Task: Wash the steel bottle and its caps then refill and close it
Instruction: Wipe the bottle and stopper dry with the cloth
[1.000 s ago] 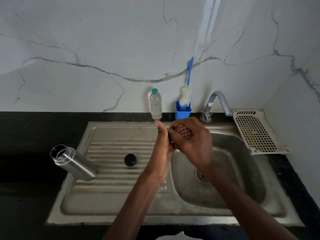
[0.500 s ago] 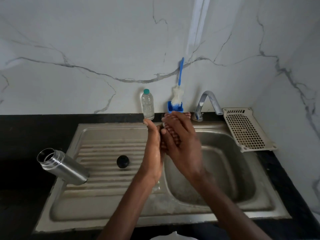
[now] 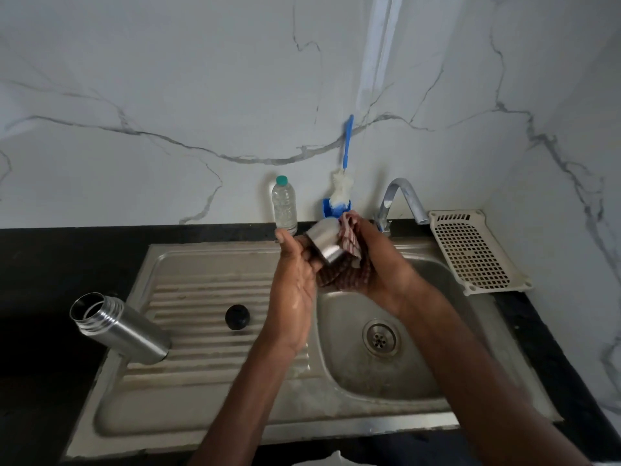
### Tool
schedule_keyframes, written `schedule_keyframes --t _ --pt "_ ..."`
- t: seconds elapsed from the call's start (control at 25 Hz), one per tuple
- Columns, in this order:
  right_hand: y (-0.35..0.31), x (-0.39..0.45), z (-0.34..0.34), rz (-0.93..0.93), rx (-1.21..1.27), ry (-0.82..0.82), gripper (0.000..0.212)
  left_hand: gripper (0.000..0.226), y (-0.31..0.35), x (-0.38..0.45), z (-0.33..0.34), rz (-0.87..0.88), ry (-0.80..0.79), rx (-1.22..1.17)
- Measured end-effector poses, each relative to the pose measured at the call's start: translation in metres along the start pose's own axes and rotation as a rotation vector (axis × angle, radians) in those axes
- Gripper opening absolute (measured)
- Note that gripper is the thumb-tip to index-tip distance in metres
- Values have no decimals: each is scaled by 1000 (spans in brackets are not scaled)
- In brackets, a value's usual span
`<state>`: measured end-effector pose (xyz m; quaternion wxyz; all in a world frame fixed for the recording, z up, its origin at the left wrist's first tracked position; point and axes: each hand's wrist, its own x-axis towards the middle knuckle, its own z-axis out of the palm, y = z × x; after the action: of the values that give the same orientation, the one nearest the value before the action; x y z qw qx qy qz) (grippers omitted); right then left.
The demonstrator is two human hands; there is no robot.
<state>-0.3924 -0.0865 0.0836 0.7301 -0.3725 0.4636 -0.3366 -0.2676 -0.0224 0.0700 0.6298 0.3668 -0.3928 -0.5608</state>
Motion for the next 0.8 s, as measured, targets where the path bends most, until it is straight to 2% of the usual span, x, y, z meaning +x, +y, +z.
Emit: schedule_keyframes --t 0.08,0.16,0.36,0.44,0.48,0.52,0.56,0.64,0.72,0.76,0.8 --pt "12 -8 5 2 298 -91 66 93 2 4 0 80 6 188" --pt "19 -15 10 7 443 -155 61 87 3 5 -2 163 -21 476" --pt "34 -31 10 28 359 -92 55 73 -4 4 -27 321 -133 997" --pt "33 -38 5 -1 322 -48 53 76 -5 7 -40 242 -128 1098" --pt "31 -41 4 -58 288 15 51 76 -4 4 -41 138 -107 1019" --pt "30 -44 5 -183 206 108 48 77 -3 2 -41 27 -101 828" --pt "30 -44 8 -359 41 217 43 83 -2 0 -38 -68 -120 587" --pt "33 -37 19 -703 -467 349 38 103 -3 -2 -30 -215 -156 191" --pt "43 -21 24 -893 -1039 362 36 108 -2 -4 -19 -226 -143 49" --pt "43 -14 22 -927 -1135 376 33 104 -2 -6 -14 -215 -131 51" --pt "37 -10 20 -884 -1089 396 28 100 -4 -8 -10 -194 -130 48"
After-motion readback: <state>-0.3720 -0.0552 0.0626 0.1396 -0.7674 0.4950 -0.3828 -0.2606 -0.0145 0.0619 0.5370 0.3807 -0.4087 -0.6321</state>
